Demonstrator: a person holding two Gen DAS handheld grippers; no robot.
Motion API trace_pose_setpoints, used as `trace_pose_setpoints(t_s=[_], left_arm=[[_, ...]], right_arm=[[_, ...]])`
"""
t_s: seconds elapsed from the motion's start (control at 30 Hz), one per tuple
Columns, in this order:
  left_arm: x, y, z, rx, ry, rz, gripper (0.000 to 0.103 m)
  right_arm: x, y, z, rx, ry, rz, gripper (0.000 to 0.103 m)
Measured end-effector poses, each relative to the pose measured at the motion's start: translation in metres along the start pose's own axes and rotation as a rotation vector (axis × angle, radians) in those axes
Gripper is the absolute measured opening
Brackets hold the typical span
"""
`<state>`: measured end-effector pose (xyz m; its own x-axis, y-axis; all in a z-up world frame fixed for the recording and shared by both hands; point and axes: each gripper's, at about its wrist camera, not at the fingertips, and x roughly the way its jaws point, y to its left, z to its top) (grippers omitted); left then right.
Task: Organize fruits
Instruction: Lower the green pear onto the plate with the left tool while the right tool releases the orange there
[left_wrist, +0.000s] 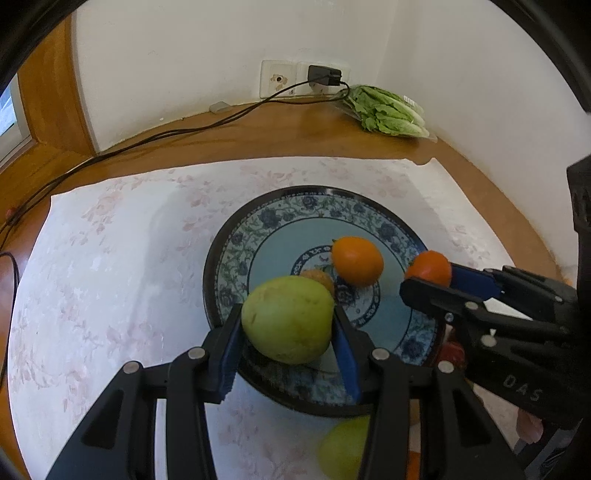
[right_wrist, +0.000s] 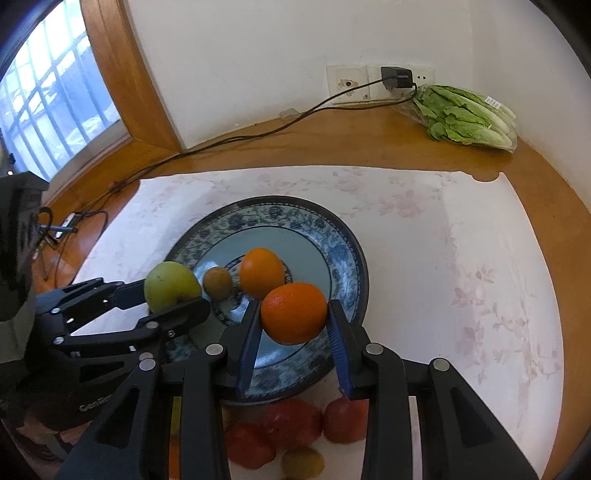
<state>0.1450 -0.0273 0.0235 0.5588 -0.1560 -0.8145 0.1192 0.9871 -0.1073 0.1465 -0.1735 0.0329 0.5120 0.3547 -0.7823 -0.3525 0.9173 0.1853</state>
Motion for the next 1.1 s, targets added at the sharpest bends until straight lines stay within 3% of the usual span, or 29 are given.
trace_pose_setpoints(t_s=[0.7, 1.1], left_arm=[[0.009, -0.004, 0.003, 0.017, -0.024, 0.006, 0.049], [-0.012, 0.000, 0.003, -0.020, -0.035, 0.000, 0.072]], right_arm=[[0.019, -0.003, 0.005, -0.014, -0.017, -0.030, 0.036], [0.000, -0.009, 0.002, 0.023, -0.051, -0.012, 0.052]])
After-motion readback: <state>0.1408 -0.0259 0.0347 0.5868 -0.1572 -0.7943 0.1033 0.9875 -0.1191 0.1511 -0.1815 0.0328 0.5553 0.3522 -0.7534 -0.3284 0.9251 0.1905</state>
